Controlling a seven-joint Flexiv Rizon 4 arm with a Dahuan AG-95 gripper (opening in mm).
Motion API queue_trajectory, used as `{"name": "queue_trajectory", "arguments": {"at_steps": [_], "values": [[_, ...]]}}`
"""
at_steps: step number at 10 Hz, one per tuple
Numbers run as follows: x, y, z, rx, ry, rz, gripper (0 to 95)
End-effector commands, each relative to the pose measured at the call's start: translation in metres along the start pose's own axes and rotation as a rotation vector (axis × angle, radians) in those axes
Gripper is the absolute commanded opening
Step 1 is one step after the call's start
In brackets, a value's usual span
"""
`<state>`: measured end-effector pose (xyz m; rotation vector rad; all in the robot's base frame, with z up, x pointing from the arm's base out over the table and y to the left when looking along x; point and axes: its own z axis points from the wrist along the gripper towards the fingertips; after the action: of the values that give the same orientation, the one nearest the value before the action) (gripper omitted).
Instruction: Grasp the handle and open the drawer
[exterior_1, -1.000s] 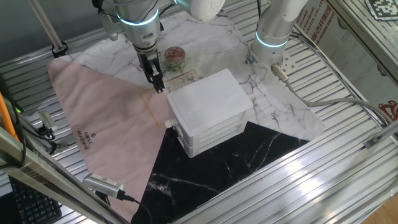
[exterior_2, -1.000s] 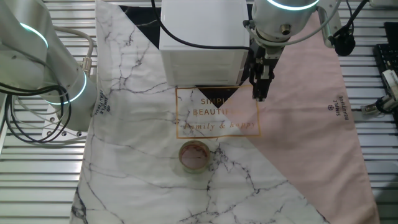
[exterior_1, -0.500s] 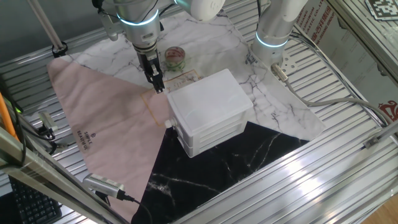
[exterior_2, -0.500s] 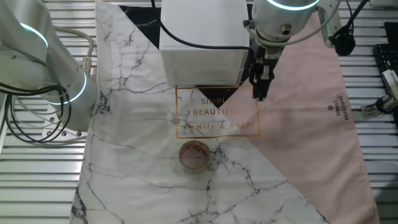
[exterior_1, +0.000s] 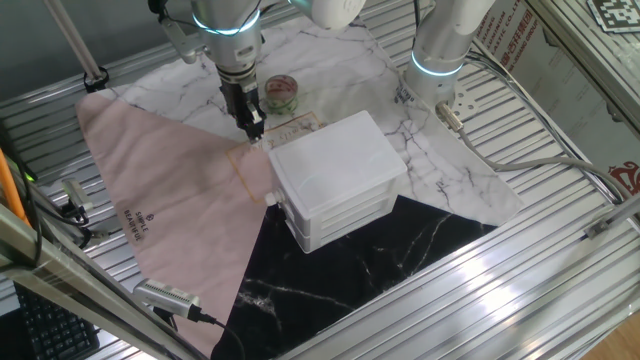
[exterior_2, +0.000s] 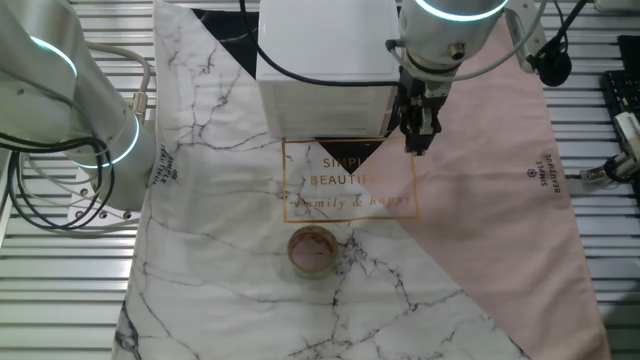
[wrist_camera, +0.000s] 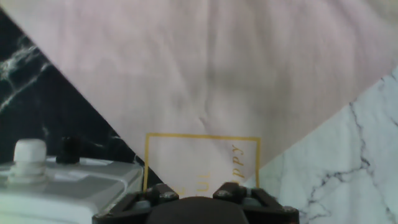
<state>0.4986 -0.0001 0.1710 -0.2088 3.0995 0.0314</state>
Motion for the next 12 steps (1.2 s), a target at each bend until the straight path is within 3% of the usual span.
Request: {"name": "queue_trajectory", "arguments": {"at_steps": [1,12], "values": [[-0.0014,0.0001,0.0007,0.002,-0.002,-0.001,0.0],[-0.0006,0.0014,-0.0014,0.008,-0.003,0.031,0.0]]}}
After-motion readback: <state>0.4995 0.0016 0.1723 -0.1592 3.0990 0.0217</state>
